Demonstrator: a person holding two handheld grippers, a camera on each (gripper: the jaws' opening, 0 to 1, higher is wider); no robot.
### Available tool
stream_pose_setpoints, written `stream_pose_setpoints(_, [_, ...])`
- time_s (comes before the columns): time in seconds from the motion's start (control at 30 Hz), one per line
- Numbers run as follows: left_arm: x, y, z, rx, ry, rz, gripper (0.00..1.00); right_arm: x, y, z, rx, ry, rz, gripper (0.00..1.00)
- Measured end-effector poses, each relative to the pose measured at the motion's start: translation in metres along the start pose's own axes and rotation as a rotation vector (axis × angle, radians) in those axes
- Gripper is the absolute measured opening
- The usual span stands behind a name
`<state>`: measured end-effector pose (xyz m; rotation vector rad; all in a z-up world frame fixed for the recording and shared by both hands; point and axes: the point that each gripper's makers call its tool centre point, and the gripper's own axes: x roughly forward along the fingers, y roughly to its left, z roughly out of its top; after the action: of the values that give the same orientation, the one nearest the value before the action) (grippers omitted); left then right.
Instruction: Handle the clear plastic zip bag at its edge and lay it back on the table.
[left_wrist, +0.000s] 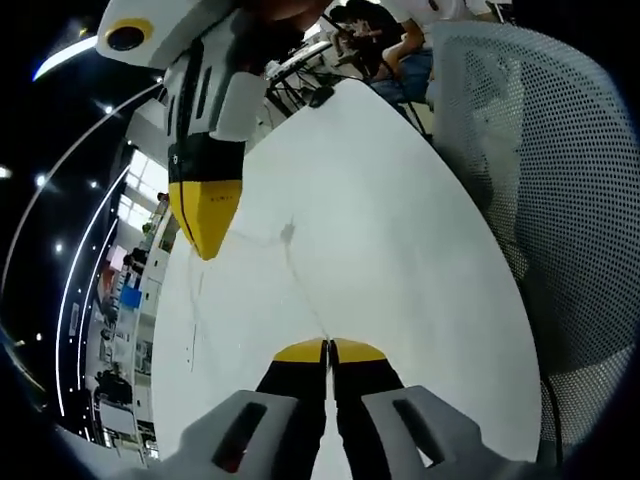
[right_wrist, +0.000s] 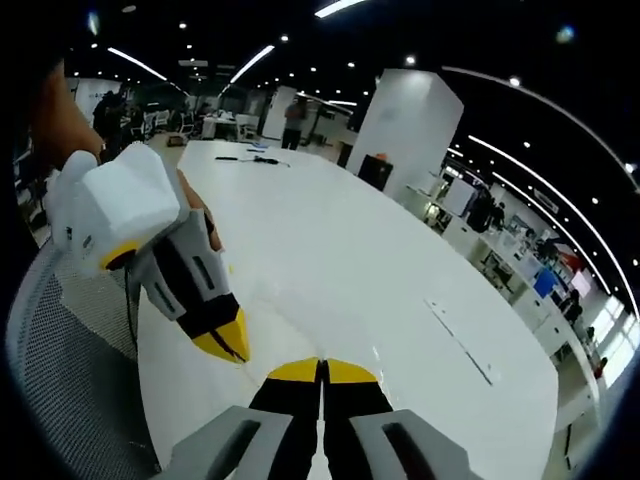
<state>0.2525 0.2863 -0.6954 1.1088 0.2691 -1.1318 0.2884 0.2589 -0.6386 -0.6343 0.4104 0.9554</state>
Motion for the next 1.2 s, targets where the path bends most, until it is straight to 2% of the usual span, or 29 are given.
stream_pose_setpoints(0.13, [0.000,0.005,0.004,-0.023,-0.023,0.009,0.01,0.002,0.002,-0.004,-0.009,0.015,-0.007,0.00])
stream_pose_setpoints(0.17, [0.000,0.007,0.006,-0.054,-0.038,0.011,0.02,0.004,0.002,-0.005,-0.020,0.019,-0.012,0.00])
stream_pose_setpoints(0.5, [-0.007,0.016,0.011,-0.164,-0.097,0.027,0.14,0.016,0.017,-0.019,-0.129,0.082,-0.010,0.00])
stream_pose_setpoints(0.73, [-0.014,0.020,0.011,-0.239,-0.126,0.040,0.19,0.021,0.021,-0.024,-0.168,0.099,-0.001,0.00])
stream_pose_setpoints(1.07, [-0.032,0.027,0.008,-0.395,-0.172,0.086,0.26,0.030,0.025,-0.033,-0.214,0.117,0.007,0.00])
stream_pose_setpoints(1.2, [-0.043,0.033,0.006,-0.469,-0.199,0.127,0.28,0.039,0.027,-0.040,-0.242,0.130,0.008,0.00])
